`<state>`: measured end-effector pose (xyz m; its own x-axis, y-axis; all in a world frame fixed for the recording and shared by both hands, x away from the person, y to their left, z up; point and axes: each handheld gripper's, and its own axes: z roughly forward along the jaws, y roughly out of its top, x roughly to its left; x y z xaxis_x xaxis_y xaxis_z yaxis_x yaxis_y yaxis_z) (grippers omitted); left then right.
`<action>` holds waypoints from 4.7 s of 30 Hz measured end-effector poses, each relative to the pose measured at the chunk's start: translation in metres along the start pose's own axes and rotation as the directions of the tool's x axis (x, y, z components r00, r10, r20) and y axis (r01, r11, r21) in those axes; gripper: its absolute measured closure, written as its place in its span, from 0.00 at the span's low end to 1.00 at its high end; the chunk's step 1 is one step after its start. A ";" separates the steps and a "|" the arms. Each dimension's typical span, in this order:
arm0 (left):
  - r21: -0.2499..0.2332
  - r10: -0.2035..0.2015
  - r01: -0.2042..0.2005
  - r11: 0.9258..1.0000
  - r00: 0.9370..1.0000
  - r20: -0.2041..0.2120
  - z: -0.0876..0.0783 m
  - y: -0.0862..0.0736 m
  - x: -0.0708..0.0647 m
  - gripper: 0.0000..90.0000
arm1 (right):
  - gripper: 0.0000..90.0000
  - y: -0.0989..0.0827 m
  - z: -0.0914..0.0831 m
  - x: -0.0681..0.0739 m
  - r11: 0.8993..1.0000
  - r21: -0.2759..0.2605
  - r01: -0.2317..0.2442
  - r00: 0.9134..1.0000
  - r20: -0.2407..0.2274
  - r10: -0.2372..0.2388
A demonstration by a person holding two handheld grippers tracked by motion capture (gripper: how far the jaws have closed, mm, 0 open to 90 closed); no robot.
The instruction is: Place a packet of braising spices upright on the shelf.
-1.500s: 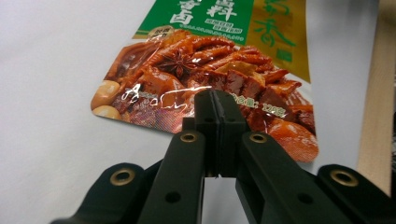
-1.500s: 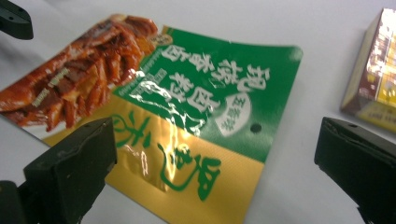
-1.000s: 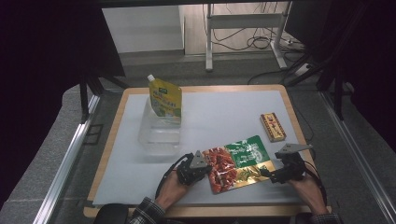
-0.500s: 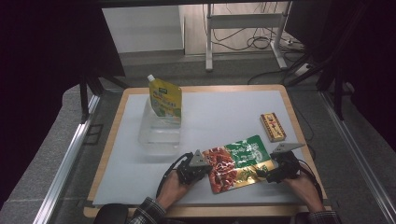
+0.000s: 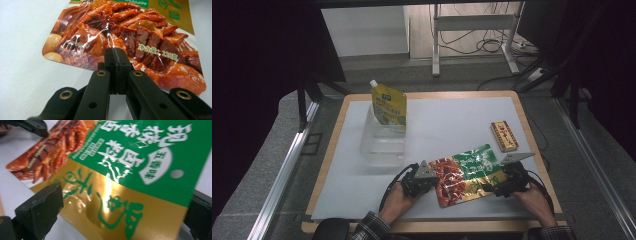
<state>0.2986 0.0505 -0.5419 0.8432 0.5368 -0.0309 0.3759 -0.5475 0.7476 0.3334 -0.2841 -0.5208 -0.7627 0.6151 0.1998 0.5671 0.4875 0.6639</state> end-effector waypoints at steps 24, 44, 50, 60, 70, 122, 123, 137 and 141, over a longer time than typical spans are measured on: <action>0.006 -0.025 0.025 1.000 0.999 -0.037 -0.002 0.002 -0.001 0.91 | 0.80 0.018 -0.015 -0.006 0.993 -0.034 -0.116 0.992 0.049 0.117; -0.062 -0.044 0.041 0.997 0.998 -0.051 -0.041 -0.005 -0.002 0.52 | 0.99 0.029 -0.024 0.007 0.998 -0.032 -0.046 0.991 0.128 0.050; -0.090 -0.067 0.060 0.994 0.994 -0.081 -0.054 -0.011 -0.003 0.28 | 0.99 0.034 -0.030 0.008 0.997 -0.059 -0.054 0.992 0.111 0.061; -0.084 -0.097 0.086 0.993 0.986 -0.137 -0.066 -0.023 -0.005 0.05 | 0.99 0.054 -0.047 0.014 0.992 -0.117 -0.039 0.997 0.063 0.046; -0.094 -0.058 0.043 0.995 0.984 -0.171 -0.073 -0.030 -0.008 0.02 | 0.99 0.082 -0.056 0.029 0.991 -0.132 0.028 0.999 0.040 -0.023; -0.149 -0.061 0.032 0.988 0.979 -0.196 -0.094 -0.046 -0.030 0.00 | 0.99 0.206 -0.054 0.063 0.955 -0.142 0.262 0.965 0.064 -0.255; -0.152 -0.060 0.030 0.988 0.979 -0.196 -0.095 -0.046 -0.030 0.00 | 0.99 0.208 -0.054 0.062 0.954 -0.145 0.263 0.964 0.064 -0.257; -0.158 -0.060 0.030 0.987 0.979 -0.195 -0.095 -0.048 -0.030 0.01 | 0.99 0.240 -0.039 0.068 0.945 -0.168 0.282 0.959 0.019 -0.283; -0.161 -0.063 0.032 0.986 0.979 -0.193 -0.095 -0.048 -0.031 0.01 | 0.99 0.248 -0.034 0.070 0.944 -0.167 0.285 0.958 0.009 -0.288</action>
<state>0.2184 0.1211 -0.5136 0.7279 0.6838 0.0503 0.3360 -0.4197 0.8432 0.4099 -0.1412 -0.3180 -0.8907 0.4545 -0.0066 0.2655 0.5319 0.8041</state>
